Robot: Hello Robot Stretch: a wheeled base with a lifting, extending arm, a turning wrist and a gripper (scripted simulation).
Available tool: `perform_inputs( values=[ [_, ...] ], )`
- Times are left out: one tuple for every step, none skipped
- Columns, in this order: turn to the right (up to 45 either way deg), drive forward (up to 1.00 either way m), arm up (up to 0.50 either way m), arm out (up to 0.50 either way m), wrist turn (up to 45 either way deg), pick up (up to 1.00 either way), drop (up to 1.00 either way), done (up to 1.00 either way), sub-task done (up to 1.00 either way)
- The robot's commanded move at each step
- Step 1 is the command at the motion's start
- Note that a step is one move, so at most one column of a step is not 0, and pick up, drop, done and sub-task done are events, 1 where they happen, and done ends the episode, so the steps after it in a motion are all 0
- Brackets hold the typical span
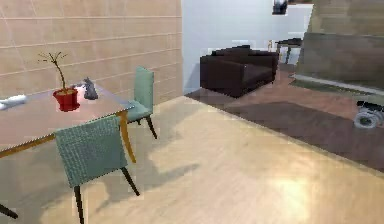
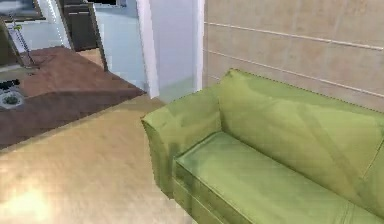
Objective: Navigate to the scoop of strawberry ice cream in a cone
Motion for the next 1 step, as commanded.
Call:
perform_inputs(
  values=[
    [42.0,0.00,0.00,0.00,0.0,0.00,0.00,0.00,0.00]
  ],
)
